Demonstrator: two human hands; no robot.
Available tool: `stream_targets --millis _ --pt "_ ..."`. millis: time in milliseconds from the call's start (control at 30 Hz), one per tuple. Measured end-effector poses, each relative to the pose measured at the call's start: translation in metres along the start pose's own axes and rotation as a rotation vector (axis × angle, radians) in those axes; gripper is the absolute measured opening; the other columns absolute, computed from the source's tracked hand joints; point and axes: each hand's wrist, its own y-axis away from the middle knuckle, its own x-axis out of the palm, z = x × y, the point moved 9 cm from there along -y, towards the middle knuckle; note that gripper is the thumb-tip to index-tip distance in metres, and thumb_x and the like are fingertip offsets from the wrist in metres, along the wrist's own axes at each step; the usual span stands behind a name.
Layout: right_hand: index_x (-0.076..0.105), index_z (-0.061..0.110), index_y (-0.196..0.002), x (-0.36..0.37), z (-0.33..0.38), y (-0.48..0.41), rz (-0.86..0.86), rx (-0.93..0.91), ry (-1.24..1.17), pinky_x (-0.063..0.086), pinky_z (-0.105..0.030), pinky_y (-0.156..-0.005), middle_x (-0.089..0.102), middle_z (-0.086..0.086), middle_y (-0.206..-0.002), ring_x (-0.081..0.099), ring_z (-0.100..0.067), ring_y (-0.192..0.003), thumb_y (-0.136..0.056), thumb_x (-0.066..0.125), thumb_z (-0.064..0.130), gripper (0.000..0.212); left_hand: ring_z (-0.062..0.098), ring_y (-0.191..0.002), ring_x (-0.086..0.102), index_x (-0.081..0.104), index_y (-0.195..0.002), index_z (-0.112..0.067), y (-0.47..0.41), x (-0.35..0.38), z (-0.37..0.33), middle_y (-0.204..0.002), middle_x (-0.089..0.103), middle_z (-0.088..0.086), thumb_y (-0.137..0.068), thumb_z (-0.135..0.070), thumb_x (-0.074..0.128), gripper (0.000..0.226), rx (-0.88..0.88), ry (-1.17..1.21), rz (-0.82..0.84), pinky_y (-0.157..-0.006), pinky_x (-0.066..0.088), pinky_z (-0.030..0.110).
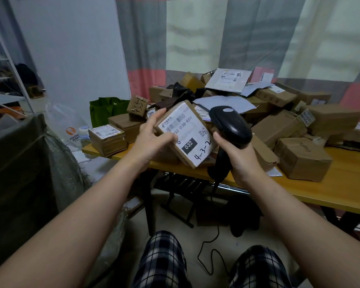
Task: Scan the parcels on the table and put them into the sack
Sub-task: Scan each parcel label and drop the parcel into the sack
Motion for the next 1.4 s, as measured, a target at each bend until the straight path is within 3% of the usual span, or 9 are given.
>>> stream_targets --millis 200,300,367,500,567,667,867,1267,1400 --pt "0.063 0.018 -0.121 0.011 -0.011 0.005 -0.024 0.047 -0.017 0.049 -0.049 -0.098 0.071 -0.002 -0.115 0.065 -0.018 -0.111 -0.081 0.075 0.021 0.042 -0.013 -0.091 0.061 0.030 -0.141 -0.024 0.007 0.000 -0.003 -0.116 0.058 -0.008 -0.072 -0.038 0.080 0.086 0.031 0.101 -0.176 -0.061 0.047 0.005" --pt "0.063 0.017 -0.123 0.012 -0.012 0.006 -0.072 0.066 -0.052 0.048 -0.048 -0.100 0.069 -0.002 -0.117 0.064 -0.018 -0.112 -0.081 0.076 0.020 0.043 0.002 -0.113 0.058 0.023 -0.147 -0.033 0.011 0.021 0.005 -0.133 0.052 -0.007 -0.071 -0.033 0.081 0.096 0.012 0.022 0.020 -0.079 0.053 0.016" --pt "0.064 0.017 -0.122 0.012 -0.010 0.006 -0.075 0.074 -0.043 0.049 -0.046 -0.100 0.070 -0.002 -0.117 0.064 -0.019 -0.112 -0.081 0.076 0.020 0.043 0.007 -0.110 0.061 0.024 -0.145 -0.042 0.012 0.023 0.007 -0.135 0.051 -0.007 -0.072 -0.027 0.082 0.094 0.011 -0.027 0.076 -0.089 0.053 0.026" --pt "0.070 0.031 -0.097 0.007 0.012 0.005 -0.097 -0.022 0.160 0.053 -0.018 -0.080 0.073 0.017 -0.090 0.067 -0.002 -0.093 -0.079 0.078 0.021 0.022 -0.013 -0.099 0.055 0.023 -0.136 -0.052 0.010 0.010 0.003 -0.121 0.042 -0.025 -0.070 -0.021 0.084 0.095 0.076 -0.050 0.026 -0.069 0.049 0.006" --pt "0.068 0.033 -0.088 0.005 0.023 0.004 -0.089 -0.075 0.286 0.052 -0.024 -0.073 0.066 0.019 -0.071 0.065 -0.004 -0.076 -0.079 0.078 0.024 0.017 -0.005 -0.109 0.054 0.014 -0.140 -0.050 0.008 0.007 0.005 -0.123 0.041 -0.024 -0.071 -0.018 0.084 0.103 0.072 -0.070 0.026 -0.075 0.048 0.009" --pt "0.069 0.024 -0.090 0.012 0.029 0.007 -0.047 -0.067 0.354 0.054 -0.039 -0.073 0.061 0.014 -0.066 0.060 -0.014 -0.072 -0.079 0.077 0.026 0.014 0.014 -0.129 0.045 0.002 -0.146 -0.041 0.002 0.006 0.011 -0.143 0.034 -0.007 -0.071 -0.016 0.083 0.113 0.044 -0.085 0.040 -0.102 0.045 0.035" --pt "0.068 0.013 -0.072 0.022 0.036 0.012 -0.029 -0.052 0.373 0.047 -0.028 -0.052 0.060 0.002 -0.050 0.058 -0.016 -0.046 -0.081 0.074 0.024 0.016 0.021 -0.137 0.035 0.006 -0.148 -0.038 -0.005 0.007 0.014 -0.154 0.022 0.006 -0.074 -0.019 0.081 0.106 0.035 -0.102 0.017 -0.111 0.035 0.051" --pt "0.065 0.004 -0.069 0.023 0.033 0.015 0.011 0.000 0.341 0.047 -0.029 -0.047 0.059 -0.006 -0.050 0.056 -0.020 -0.041 -0.084 0.071 0.021 0.024 0.023 -0.137 0.033 0.010 -0.146 -0.039 -0.010 0.003 0.016 -0.152 0.024 0.005 -0.074 -0.020 0.081 0.103 0.061 -0.105 0.000 -0.110 0.037 0.052" --pt "0.066 0.000 -0.074 0.032 0.032 0.017 0.059 -0.006 0.326 0.048 -0.032 -0.048 0.059 -0.011 -0.052 0.056 -0.023 -0.043 -0.085 0.071 0.021 0.023 0.007 -0.127 0.041 0.009 -0.147 -0.039 -0.006 0.000 0.015 -0.142 0.030 -0.008 -0.075 -0.021 0.081 0.103 0.094 -0.102 -0.010 -0.099 0.046 0.026"
